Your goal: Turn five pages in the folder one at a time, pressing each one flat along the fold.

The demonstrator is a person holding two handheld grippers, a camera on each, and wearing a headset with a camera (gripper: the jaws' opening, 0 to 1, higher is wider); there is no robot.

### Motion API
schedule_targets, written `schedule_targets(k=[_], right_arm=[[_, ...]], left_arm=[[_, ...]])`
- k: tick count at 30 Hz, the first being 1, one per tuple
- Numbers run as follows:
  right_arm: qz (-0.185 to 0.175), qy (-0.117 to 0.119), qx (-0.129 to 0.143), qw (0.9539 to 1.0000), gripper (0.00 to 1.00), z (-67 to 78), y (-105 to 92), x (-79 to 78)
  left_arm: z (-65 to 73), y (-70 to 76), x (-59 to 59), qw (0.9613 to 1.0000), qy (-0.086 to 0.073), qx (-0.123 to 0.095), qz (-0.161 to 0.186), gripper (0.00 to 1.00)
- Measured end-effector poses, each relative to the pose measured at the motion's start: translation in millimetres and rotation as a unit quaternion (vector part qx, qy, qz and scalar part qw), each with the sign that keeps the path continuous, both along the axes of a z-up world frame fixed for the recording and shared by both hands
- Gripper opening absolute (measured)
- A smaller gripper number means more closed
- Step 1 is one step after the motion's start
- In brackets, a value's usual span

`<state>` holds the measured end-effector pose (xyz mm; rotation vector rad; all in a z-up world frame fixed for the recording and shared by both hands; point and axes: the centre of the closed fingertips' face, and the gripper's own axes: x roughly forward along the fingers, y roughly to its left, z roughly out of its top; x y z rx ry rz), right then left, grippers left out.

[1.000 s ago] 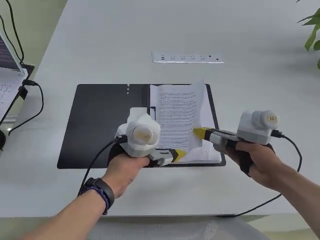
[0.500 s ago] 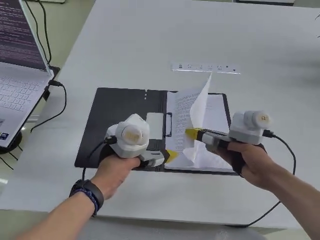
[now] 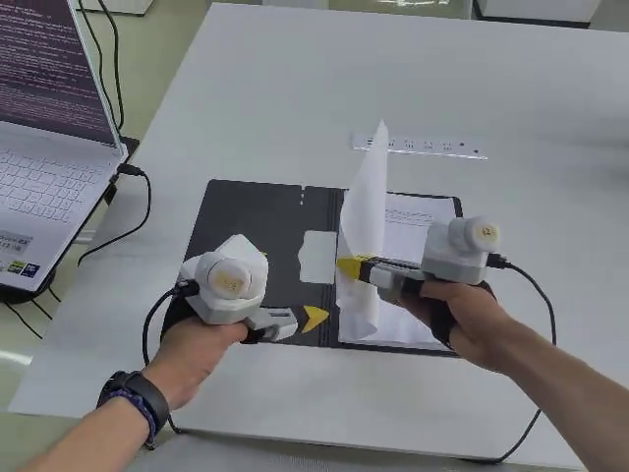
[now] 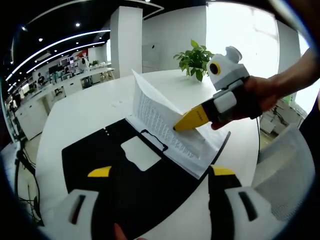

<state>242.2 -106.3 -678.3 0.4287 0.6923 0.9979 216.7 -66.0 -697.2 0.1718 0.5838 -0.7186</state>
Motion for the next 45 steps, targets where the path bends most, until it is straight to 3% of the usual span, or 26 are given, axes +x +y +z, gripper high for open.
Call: schedule_targets(k=[11, 26, 34, 41, 45], right_arm=[[0.051, 0.012, -0.006, 0.9986, 0.00, -12.4, 50.0, -14.0], [0.067, 0.054, -0.010, 0.9962, 0.00, -39.2, 93.9, -13.7], [0.057, 0.081, -0.034, 0.9945, 0.00, -60.0, 102.1, -12.4], [0.050, 0.095, -0.073, 0.9915, 0.00, -87.8, 106.6, -12.3], [0.041, 0.100, -0.081, 0.9908, 0.00, -96.8, 108.0, -12.6]], left_arm=[[1.7, 20.6, -11.0, 0.9999, 0.002, 0.003, 0.014, 0.77], [-1.8, 30.1, -25.9, 0.9995, 0.012, 0.000, 0.028, 0.78], [-6.4, 42.2, -27.2, 0.9993, 0.016, 0.006, 0.033, 0.78], [-8.7, 53.1, -30.3, 0.9988, 0.020, 0.007, 0.045, 0.78], [-8.4, 59.4, -33.0, 0.9984, 0.021, 0.006, 0.052, 0.78]])
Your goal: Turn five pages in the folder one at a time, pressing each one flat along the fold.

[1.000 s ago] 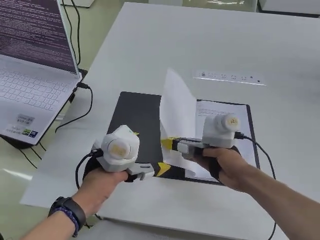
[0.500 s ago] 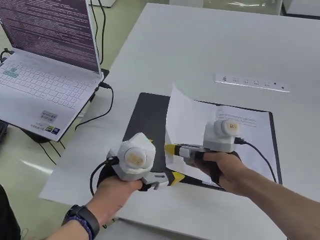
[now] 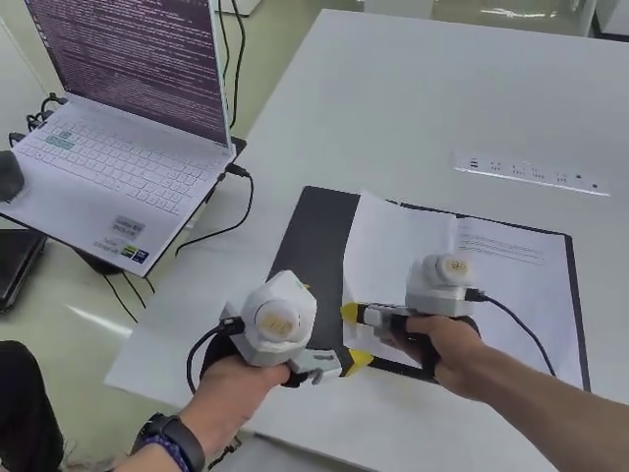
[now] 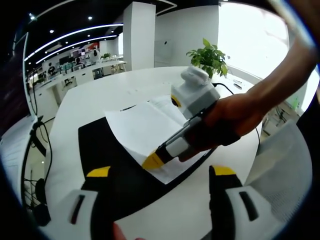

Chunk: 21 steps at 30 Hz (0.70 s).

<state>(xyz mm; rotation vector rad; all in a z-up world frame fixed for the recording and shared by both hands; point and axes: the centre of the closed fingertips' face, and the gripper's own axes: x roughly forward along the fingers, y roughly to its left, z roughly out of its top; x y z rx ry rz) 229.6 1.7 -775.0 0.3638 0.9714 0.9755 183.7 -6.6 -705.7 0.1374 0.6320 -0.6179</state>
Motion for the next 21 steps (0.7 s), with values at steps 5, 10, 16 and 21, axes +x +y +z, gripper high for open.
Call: schedule_targets(k=[5, 10, 16, 21], right_arm=[[-0.004, 0.006, -0.009, 0.9999, 0.01, -9.0, 0.7, 0.2], [0.006, -0.007, -0.022, 0.9997, 0.08, -12.0, 2.6, -2.5], [0.019, -0.007, -0.002, 0.9998, 0.21, -4.1, 8.9, -7.9], [0.030, -0.008, 0.013, 0.9994, 0.31, 1.9, 12.7, -12.0]], left_arm=[[-2.8, 8.3, -4.9, 1.0000, 0.003, 0.001, 0.007, 0.78], [-4.8, 11.3, -7.1, 0.9999, 0.007, 0.002, 0.011, 0.78], [-6.1, 14.4, -8.5, 0.9999, 0.009, 0.003, 0.012, 0.78], [-8.2, 15.3, -6.8, 0.9999, 0.011, 0.006, 0.010, 0.76]])
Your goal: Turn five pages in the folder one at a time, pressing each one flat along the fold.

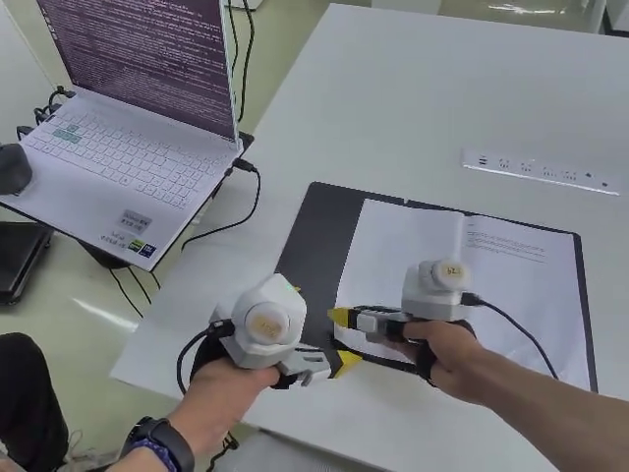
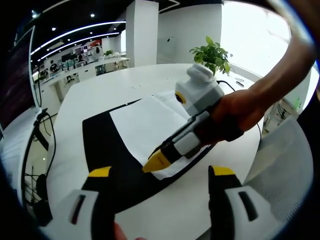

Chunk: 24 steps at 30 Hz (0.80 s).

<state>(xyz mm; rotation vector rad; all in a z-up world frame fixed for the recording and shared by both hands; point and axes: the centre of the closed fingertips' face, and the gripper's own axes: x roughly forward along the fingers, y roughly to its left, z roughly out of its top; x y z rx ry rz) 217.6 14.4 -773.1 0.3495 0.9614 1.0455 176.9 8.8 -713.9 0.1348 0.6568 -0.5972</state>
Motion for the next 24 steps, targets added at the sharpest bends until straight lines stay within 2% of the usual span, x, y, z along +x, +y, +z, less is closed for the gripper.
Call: schedule_targets(k=[4, 8, 11, 15, 17, 21, 24], right_arm=[[0.008, 0.000, 0.013, 0.9999, 0.38, 8.0, -3.4, -3.1], [-0.006, -0.012, 0.025, 0.9996, 0.38, 17.7, -14.8, 4.7], [-0.020, -0.016, 0.039, 0.9989, 0.38, 28.3, -23.7, 11.6], [-0.033, -0.033, 0.066, 0.9967, 0.39, 51.5, -35.4, 20.9], [-0.037, -0.038, 0.065, 0.9965, 0.39, 56.5, -42.6, 23.7], [-0.052, -0.059, 0.058, 0.9952, 0.38, 65.2, -68.3, 34.2], [-0.073, -0.062, 0.056, 0.9938, 0.36, 67.1, -88.2, 39.8]], left_arm=[[-2.2, -1.0, 3.3, 1.0000, 0.003, -0.006, 0.004, 0.73], [-3.4, 0.7, 8.1, 0.9996, 0.005, -0.019, 0.019, 0.68], [-4.1, 0.1, 12.2, 0.9994, 0.007, -0.025, 0.023, 0.64], [-6.4, -2.5, 18.8, 0.9995, 0.004, -0.024, 0.021, 0.58], [-8.3, -5.4, 23.4, 0.9993, 0.009, -0.027, 0.023, 0.57], [-7.4, -17.7, 32.3, 0.9995, 0.008, -0.027, 0.017, 0.48], [-10.4, -25.4, 37.4, 0.9996, 0.009, -0.025, 0.009, 0.38]])
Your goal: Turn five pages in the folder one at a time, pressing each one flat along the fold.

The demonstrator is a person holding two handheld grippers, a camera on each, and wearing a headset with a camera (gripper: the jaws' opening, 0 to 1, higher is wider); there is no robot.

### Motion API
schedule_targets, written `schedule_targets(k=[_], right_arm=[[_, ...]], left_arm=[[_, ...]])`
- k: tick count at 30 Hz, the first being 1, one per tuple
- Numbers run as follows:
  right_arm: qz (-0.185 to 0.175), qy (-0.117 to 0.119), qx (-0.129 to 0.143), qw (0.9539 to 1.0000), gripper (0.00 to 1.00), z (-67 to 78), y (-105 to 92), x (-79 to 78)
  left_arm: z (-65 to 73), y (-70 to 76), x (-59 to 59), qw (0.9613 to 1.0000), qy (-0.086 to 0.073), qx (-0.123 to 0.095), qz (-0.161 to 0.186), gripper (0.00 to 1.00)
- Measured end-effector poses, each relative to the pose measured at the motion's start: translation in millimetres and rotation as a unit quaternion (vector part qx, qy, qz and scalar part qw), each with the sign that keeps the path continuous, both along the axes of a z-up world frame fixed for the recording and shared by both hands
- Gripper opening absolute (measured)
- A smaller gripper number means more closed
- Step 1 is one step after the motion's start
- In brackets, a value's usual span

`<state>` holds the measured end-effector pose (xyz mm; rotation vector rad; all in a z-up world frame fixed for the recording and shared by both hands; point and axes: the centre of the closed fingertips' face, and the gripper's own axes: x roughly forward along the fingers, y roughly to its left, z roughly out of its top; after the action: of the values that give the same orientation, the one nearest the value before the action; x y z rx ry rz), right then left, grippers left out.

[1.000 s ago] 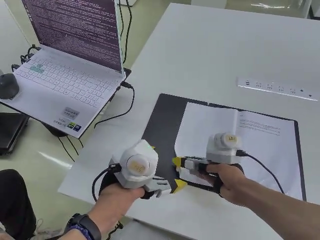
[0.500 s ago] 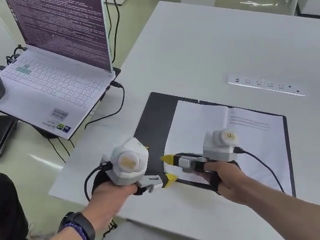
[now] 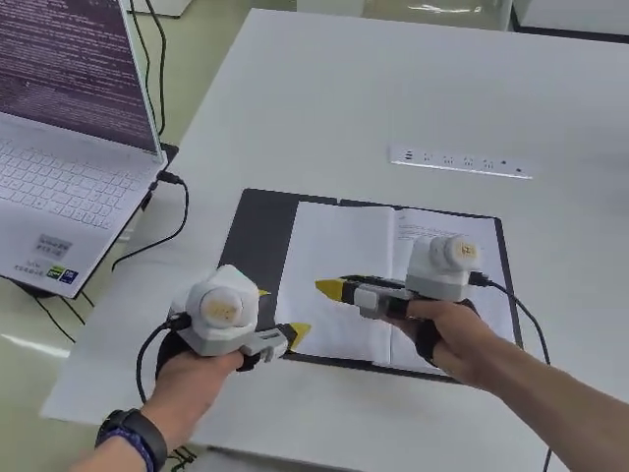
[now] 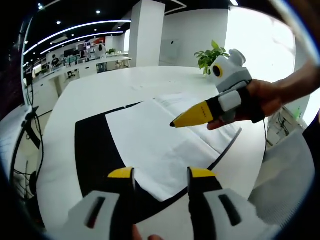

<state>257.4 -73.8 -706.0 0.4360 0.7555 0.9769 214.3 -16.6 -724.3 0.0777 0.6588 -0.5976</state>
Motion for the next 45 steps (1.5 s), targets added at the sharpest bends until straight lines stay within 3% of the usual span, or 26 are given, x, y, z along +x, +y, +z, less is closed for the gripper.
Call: schedule_targets(k=[5, 11, 12, 13, 19, 20, 22, 30, 34, 45], right_arm=[[-0.022, 0.001, -0.006, 0.9997, 0.34, -0.9, -27.3, 1.5], [-0.037, 0.003, -0.007, 0.9993, 0.33, -2.8, -44.8, 2.1], [-0.039, 0.004, -0.007, 0.9992, 0.33, -3.8, -46.5, 2.0], [-0.040, 0.004, -0.008, 0.9992, 0.33, -4.3, -47.1, 1.4], [-0.030, 0.001, -0.017, 0.9994, 0.31, -8.3, -47.8, -2.4], [-0.029, 0.001, -0.017, 0.9994, 0.31, -8.7, -47.6, -2.6], [-0.024, 0.000, -0.021, 0.9995, 0.30, -10.7, -47.3, -3.2], [-0.027, -0.004, -0.033, 0.9991, 0.22, -19.1, -51.9, 7.1], [-0.051, -0.003, -0.028, 0.9983, 0.16, -20.5, -58.5, 21.4], [-0.076, 0.004, -0.033, 0.9966, 0.09, -32.0, -67.7, 57.1]], left_arm=[[-12.2, -2.7, 4.6, 0.9999, 0.012, 0.006, -0.002, 0.17], [-34.8, 1.6, 3.7, 0.9989, 0.041, 0.020, 0.008, 0.00], [-39.9, 2.8, 2.4, 0.9986, 0.049, 0.017, 0.013, 0.00], [-46.8, 3.8, -2.4, 0.9973, 0.069, 0.019, 0.019, 0.00], [-69.7, 7.4, -11.6, 0.9948, 0.092, 0.040, 0.018, 0.00], [-64.5, 6.6, -7.5, 0.9964, 0.076, 0.030, 0.022, 0.00], [-65.7, 8.9, -10.1, 0.9952, 0.089, 0.028, 0.030, 0.00], [-64.8, 8.7, -11.3, 0.9946, 0.090, 0.041, 0.031, 0.00], [-64.7, 8.9, -11.8, 0.9945, 0.092, 0.039, 0.032, 0.00], [-65.3, 9.4, -11.7, 0.9937, 0.098, 0.042, 0.036, 0.00]])
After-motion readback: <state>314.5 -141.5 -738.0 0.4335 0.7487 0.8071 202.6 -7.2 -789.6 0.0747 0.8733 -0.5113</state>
